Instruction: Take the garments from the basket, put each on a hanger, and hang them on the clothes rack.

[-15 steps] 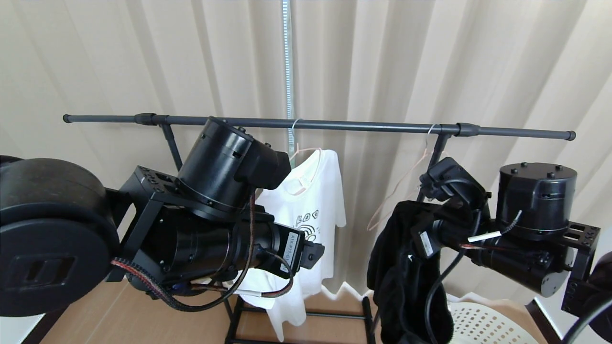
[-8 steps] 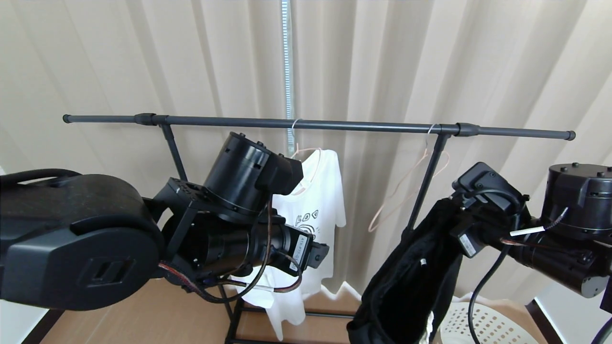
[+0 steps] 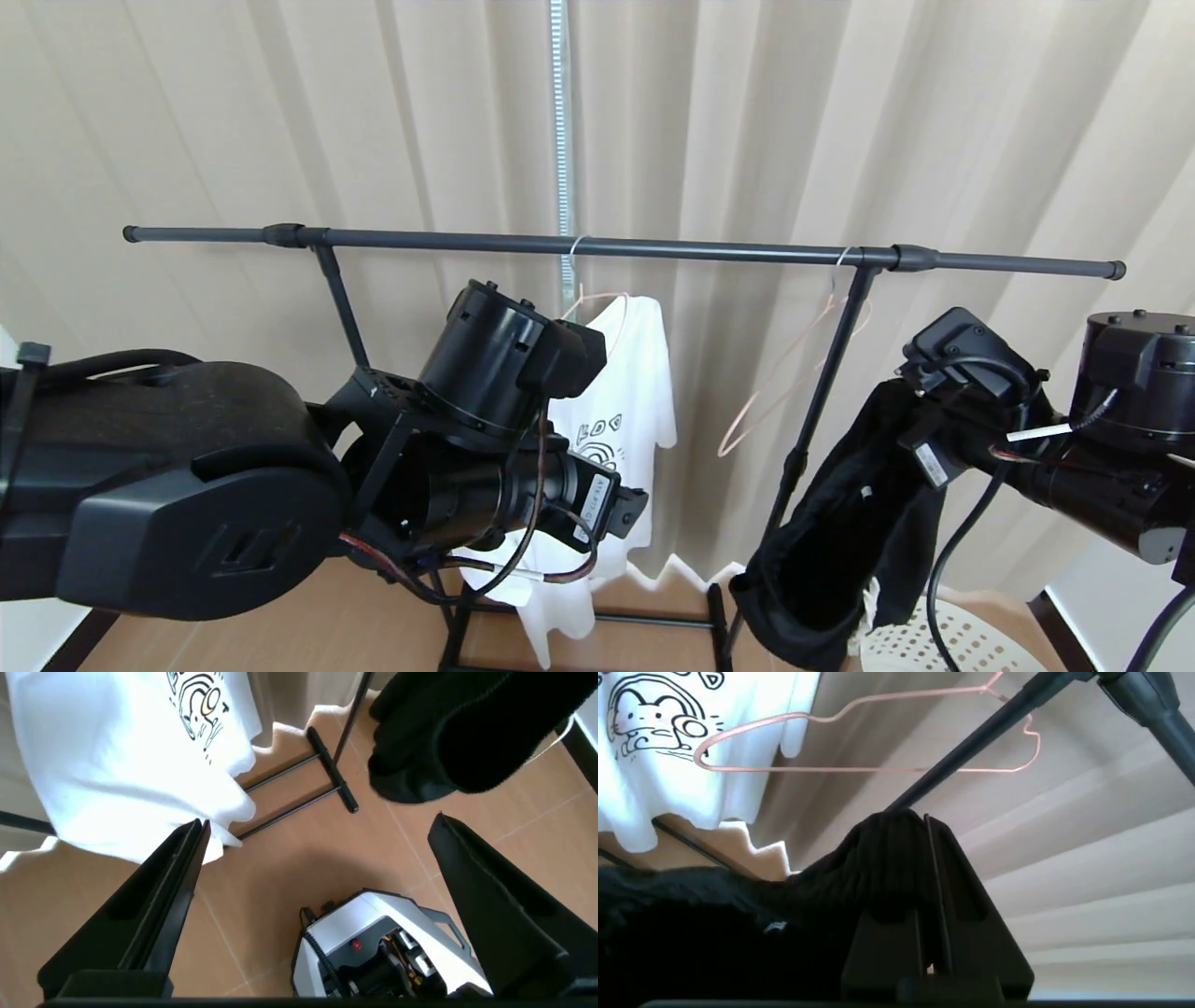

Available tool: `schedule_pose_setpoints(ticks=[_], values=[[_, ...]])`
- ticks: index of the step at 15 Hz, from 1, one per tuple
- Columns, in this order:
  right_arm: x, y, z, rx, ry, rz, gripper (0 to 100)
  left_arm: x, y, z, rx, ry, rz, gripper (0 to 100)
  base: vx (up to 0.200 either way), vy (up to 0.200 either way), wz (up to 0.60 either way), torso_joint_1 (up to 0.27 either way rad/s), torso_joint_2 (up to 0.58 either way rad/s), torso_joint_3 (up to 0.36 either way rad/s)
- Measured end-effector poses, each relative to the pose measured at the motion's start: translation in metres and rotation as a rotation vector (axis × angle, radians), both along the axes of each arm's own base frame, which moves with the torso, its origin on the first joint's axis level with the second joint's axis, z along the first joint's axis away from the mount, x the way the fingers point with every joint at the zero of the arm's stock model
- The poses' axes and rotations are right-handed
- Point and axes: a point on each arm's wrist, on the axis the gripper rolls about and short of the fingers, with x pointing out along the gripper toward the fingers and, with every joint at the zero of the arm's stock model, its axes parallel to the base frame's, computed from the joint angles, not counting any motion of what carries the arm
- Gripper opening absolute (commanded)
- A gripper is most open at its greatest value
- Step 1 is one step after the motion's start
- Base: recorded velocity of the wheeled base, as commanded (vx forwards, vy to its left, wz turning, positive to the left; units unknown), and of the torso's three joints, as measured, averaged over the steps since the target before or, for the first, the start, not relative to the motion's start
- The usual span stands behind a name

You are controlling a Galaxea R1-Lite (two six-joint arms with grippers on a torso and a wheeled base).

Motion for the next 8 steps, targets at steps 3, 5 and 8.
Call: schedule_pose_setpoints(ticks=[3,5,8], values=[[0.0004,-0.0004,-0.0008,-0.001,0.004,-0.003,0,-0.0003,-0.0005,-0.0008,0.002,0.002,-0.002,100,0.000,-0.200,0.00,0.006,0.01,0.002],[0.0003,0.0000,-0.0004,-0.001,0.002,-0.001,0,0.0002,0.0003,-0.0012,0.003,0.003,0.001,100,0.000,-0.200,0.00,-0.002,0.00,0.002],[0.0009,0.0000,0.0002,0.000,0.000,-0.002,0,0.0007,-0.0008,-0.0010,-0.010,-0.008,0.001,100,0.000,-0.067,0.00,0.001,0.00,-0.001]])
